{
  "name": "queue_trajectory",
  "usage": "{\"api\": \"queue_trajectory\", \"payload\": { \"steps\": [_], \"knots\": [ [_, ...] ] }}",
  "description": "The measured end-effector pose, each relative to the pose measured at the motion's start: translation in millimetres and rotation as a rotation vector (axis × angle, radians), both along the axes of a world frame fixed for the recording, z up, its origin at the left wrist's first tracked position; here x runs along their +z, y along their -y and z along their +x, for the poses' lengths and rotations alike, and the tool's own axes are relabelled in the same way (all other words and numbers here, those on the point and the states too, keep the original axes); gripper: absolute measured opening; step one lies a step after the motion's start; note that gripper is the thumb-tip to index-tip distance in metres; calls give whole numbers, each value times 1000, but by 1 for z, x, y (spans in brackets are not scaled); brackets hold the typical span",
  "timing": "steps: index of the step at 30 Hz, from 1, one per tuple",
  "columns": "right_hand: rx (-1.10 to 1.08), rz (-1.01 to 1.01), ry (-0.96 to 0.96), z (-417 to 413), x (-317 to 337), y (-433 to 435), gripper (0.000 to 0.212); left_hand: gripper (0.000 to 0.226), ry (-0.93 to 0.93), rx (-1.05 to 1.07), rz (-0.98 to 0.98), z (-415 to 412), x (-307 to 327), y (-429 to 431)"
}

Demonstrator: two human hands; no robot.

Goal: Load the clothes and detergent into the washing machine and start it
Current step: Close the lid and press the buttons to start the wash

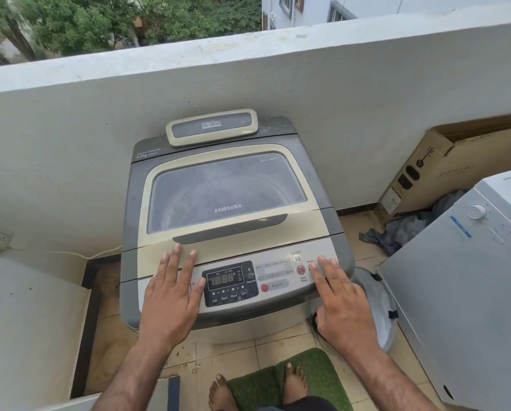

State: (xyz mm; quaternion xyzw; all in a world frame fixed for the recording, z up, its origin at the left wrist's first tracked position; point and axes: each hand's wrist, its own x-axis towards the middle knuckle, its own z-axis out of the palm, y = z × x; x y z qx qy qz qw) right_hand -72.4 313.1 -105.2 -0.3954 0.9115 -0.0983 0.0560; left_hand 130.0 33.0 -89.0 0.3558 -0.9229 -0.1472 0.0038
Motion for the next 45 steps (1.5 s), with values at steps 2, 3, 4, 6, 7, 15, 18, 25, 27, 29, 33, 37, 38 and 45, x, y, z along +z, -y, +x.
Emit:
{"api": "queue_trajectory", "payload": {
  "steps": [2, 3, 4, 6, 7, 15, 18, 25, 27, 29, 33, 37, 38, 45],
  "knots": [
    [1, 3, -24, 0, -2, 1, 88, 68, -4, 0, -3, -1, 0, 0],
    [0, 4, -34, 0, -3, 1, 88, 68, -3, 0, -4, -1, -1, 0],
    [-2, 8, -41, -1, -4, 1, 86, 68, -2, -1, -5, -1, -1, 1],
    [-3, 23, -54, -2, -4, 3, 81, 69, -1, -1, -7, -1, -1, 0],
    [-2, 31, -60, -2, -5, 5, 78, 68, -2, -1, -6, -1, -1, 0],
    [6, 58, -47, -1, -2, 8, 70, 69, 11, 0, 5, 0, -1, 0],
    [-1, 53, -26, 0, 1, 7, 71, 73, 16, -4, 9, -1, 1, 1],
    [-60, 33, 39, 4, 12, 11, 75, 81, 18, -22, 40, 1, 8, 2],
    [-88, 34, 74, 6, 14, 13, 75, 85, 29, -39, 50, 2, 11, 3],
    [-109, 40, 101, 8, 15, 14, 77, 90, 37, -51, 64, 2, 14, 5],
    [-120, 50, 98, 9, 18, 15, 78, 100, 55, -62, 65, 3, 17, 8],
    [-95, 39, 93, 6, 26, 17, 70, 114, 80, -71, 54, 3, 16, 8],
    [-90, 37, 108, 6, 28, 18, 70, 117, 80, -72, 52, 3, 16, 9],
    [-46, -33, 116, 17, 33, 21, 70, 132, 95, -73, 62, 1, 20, 9]
  ]
}}
